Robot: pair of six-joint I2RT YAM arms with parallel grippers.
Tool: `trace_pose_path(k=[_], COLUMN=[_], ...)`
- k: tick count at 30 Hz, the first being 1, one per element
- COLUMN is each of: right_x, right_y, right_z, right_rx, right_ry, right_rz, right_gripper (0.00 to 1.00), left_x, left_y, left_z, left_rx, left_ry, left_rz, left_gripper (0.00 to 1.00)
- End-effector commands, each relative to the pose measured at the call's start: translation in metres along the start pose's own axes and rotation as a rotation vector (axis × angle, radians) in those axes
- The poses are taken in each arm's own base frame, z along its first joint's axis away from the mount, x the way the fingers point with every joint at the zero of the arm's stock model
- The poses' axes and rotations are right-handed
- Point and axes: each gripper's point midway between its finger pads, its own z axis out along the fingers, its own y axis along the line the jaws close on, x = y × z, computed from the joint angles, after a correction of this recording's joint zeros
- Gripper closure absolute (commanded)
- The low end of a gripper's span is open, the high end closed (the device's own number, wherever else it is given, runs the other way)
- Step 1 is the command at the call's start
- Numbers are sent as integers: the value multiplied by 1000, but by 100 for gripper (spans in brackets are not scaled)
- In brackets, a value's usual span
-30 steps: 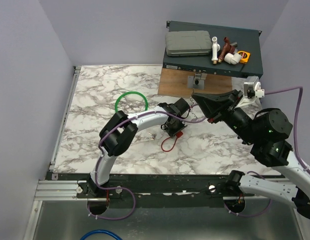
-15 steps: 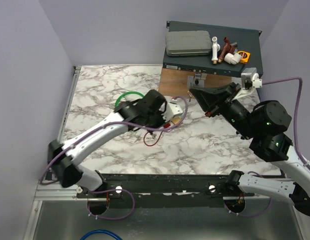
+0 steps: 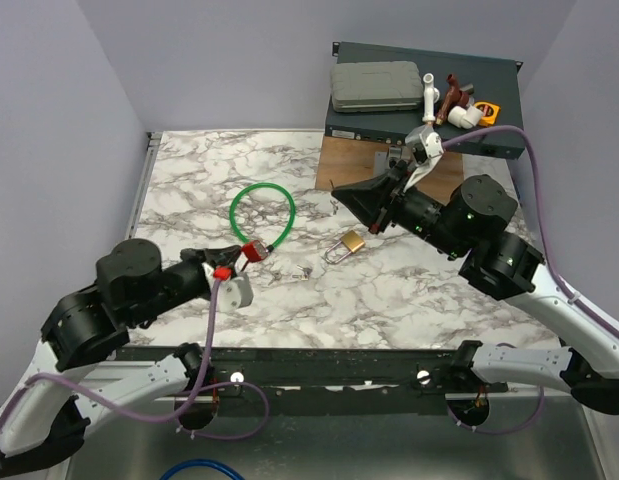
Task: Unlock with the key
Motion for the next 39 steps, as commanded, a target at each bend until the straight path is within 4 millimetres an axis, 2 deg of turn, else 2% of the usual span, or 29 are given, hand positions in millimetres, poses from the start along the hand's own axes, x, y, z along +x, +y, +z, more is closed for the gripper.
trace_pose_path(k=[1,7,11,14,16,19,23,27,32,35,39], right_x=[6,35,51,66,75,87,105,123,126,126,133], right_y=[18,46,71,81,83,86,82,72,67,60,46], right_z=[1,6,-7,-18,-24,-30,-36,-33,-32,-33,-36], right_rx=[-101,-285,-469,-554,-581,-602,-591,-526,-501,-471,-410], right_ry=[71,218,327,421,482,553,646,717,725,707,639], right_rz=[5,-21,-46,-41,-27,6,45,53,-3,-39,-82], right_gripper=[99,99,99,99,99,99,99,99,99,99,99], left_x=[-22,-32,-32,-30,-29,-20,-22,-26,-24,-33,-58], left_y=[5,9,4,-2,-2,-12,-12,-10,-11,-8,-8], left_z=[-14,-29,-33,-31,-29,-24,-18,-14,-13,-15,-30], left_rx=[3,-26,-30,-56,-89,-43,-40,-15,-10,-69,-143], left_ry=[-126,-184,-209,-241,-257,-241,-250,-247,-242,-292,-421], left_rz=[273,425,586,704,717,709,664,612,693,742,850], left_gripper=[100,100,100,100,100,100,100,100,100,100,100])
